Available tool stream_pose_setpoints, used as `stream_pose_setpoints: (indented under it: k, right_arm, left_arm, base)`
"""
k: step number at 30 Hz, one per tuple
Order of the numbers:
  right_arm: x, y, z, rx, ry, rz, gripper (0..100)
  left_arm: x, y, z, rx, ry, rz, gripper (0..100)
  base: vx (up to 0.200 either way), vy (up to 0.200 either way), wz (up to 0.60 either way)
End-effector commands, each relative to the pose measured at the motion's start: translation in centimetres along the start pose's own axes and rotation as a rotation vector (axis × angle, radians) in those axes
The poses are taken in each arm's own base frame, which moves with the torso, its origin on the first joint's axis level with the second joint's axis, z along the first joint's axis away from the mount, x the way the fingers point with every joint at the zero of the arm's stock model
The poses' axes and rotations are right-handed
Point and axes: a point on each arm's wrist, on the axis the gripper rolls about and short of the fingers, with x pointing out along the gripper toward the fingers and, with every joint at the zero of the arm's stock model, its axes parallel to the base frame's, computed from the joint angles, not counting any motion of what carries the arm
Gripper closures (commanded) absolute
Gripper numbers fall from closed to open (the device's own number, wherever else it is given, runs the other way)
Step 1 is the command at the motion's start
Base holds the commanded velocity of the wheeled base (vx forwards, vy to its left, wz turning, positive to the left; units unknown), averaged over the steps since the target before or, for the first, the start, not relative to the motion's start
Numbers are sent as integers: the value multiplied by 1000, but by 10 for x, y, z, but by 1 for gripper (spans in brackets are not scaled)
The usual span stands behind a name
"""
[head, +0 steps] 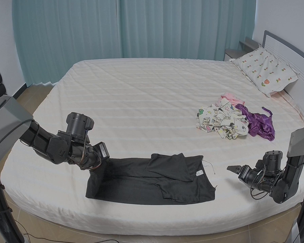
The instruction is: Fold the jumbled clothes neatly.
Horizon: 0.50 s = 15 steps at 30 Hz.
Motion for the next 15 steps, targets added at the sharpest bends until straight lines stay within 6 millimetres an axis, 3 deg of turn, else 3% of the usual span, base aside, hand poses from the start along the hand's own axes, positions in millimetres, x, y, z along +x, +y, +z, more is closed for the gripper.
stream_pose_setpoints:
  k: [1, 15]
  right_arm:
    - [0, 0, 0, 0, 1, 1, 0]
    - [1, 1, -2, -3, 7, 0, 0]
  left_arm:
    - [2, -18, -1, 14, 3, -28, 100]
    - [29, -38, -18, 19, 72, -28, 100]
  base:
    - [0, -200, 0]
    - [0, -200, 0]
